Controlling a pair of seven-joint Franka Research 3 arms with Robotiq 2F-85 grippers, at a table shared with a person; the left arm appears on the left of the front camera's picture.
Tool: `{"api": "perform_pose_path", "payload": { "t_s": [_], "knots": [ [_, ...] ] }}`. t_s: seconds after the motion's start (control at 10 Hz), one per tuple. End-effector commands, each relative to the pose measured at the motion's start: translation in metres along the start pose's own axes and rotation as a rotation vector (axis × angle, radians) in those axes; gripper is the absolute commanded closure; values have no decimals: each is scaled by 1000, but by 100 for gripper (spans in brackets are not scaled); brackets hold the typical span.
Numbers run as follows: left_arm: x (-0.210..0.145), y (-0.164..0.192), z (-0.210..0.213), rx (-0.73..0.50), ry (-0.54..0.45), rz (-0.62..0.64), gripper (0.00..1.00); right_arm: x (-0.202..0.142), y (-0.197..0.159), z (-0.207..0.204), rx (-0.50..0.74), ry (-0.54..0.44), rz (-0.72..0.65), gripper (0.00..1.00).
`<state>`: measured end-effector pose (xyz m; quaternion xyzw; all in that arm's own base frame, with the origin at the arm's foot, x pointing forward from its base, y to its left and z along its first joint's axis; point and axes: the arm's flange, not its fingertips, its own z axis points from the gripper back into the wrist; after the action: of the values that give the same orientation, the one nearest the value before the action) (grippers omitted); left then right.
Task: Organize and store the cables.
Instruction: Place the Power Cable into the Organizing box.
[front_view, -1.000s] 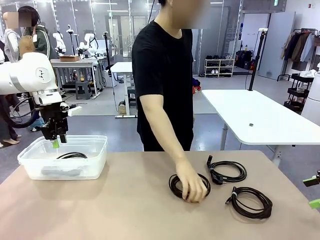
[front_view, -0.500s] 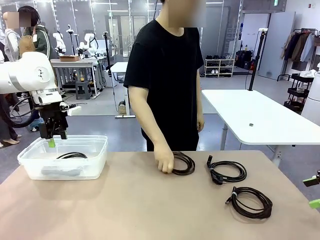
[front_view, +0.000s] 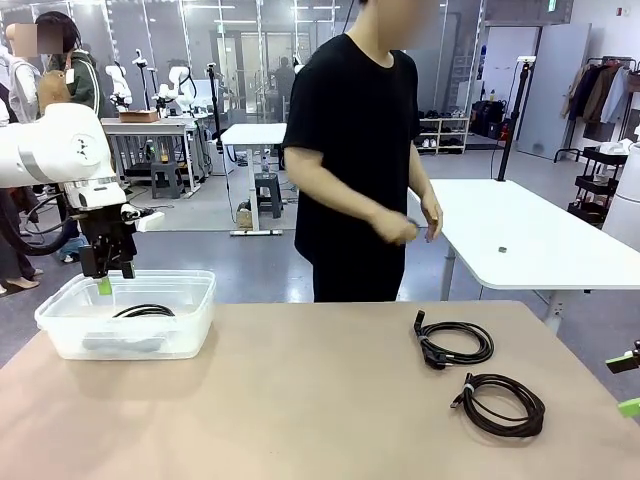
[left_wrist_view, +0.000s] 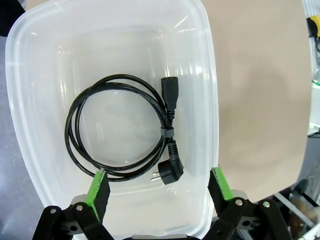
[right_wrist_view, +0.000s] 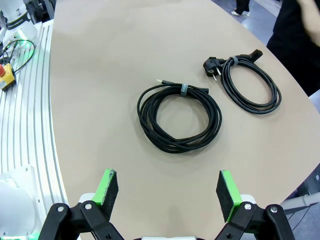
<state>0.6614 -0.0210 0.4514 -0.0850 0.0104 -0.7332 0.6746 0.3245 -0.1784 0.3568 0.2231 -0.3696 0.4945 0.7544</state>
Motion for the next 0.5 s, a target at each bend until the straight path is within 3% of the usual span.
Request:
{"api": "perform_pose_path", "payload": {
  "t_s": [0.0, 0.4],
  "knots": [
    [-4, 2, 1, -6, -4, -12, 0, 5, 0, 1, -1, -9, -22, 0],
    [-4, 2, 1, -6, -4, -12, 0, 5, 0, 1, -1, -9, -22, 0]
  ]
}}
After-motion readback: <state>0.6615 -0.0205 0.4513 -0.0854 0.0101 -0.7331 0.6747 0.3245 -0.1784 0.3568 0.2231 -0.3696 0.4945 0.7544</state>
